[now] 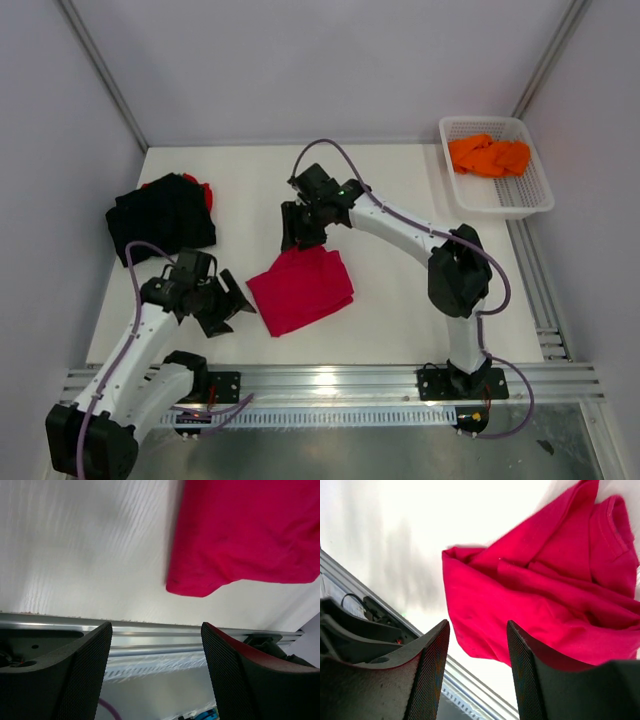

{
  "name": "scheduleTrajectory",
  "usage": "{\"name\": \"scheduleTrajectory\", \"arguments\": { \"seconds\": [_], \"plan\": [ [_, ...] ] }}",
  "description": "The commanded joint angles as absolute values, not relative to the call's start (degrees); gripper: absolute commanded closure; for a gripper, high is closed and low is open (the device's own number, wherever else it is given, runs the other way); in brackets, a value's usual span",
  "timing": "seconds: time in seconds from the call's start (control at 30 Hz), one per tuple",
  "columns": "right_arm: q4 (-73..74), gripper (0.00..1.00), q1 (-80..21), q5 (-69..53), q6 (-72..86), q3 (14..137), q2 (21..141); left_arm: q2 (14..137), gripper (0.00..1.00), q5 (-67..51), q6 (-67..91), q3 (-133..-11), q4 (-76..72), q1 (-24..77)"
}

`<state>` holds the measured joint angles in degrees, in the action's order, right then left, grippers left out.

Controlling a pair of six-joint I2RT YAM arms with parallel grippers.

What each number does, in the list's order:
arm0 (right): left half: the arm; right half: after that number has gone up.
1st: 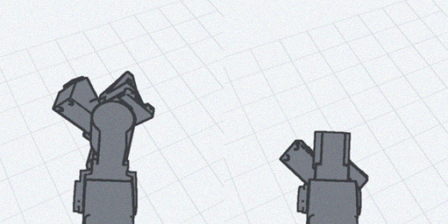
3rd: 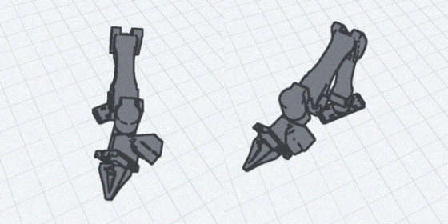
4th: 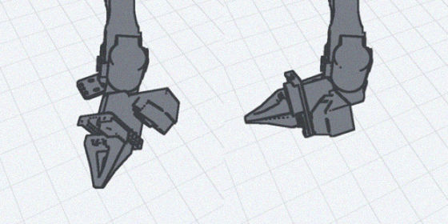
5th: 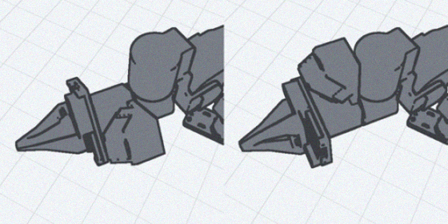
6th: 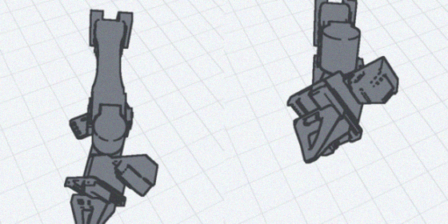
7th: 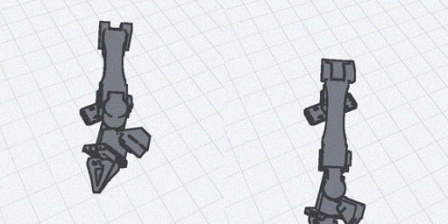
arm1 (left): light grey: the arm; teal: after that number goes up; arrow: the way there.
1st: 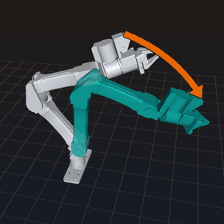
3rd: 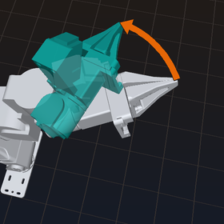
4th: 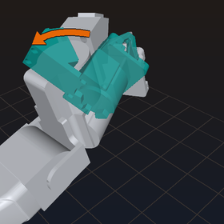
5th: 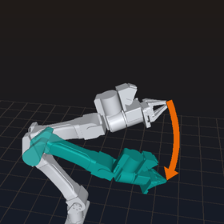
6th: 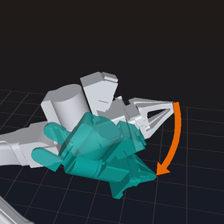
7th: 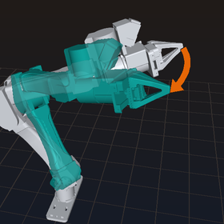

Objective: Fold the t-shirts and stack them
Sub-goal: Fold the long partially folded tshirt into a neat square, then put the neatly folded tshirt into the corner of the board with the left arm

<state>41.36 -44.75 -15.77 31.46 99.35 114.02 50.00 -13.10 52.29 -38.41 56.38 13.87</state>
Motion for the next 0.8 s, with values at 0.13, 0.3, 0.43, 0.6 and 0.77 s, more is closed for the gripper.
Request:
{"name": "scheduleTrajectory", "arguments": {
  "seconds": [0.13, 0.3, 0.43, 0.6, 0.77],
  "plan": [
    [42.18, 0.46, -41.93, -13.89, 27.78, 104.06, 110.48, 38.24, 0.25, -16.35, 59.75, -29.63, 57.58, 13.89],
    [41.75, 0.46, -39.56, -14.33, 26.98, 102.75, 109.07, 29.04, 0.25, -14.25, 67.92, -23.39, 50.38, 13.89],
    [40.78, 0.46, -38.23, -15.73, 26.63, 101.43, 107.84, 21.28, 0.25, -9.77, 73.65, -19.08, 44.47, 13.89],
    [39.99, 0.46, -37.0, -16.52, 26.54, 99.49, 106.7, 18.98, 0.25, -7.82, 73.65, -10.3, 36.84, 13.89],
    [39.99, 0.46, -36.21, -16.79, 25.93, 98.96, 106.35, 22.84, 0.25, -6.95, 73.74, -6.77, 28.41, 13.89]
  ]
}}
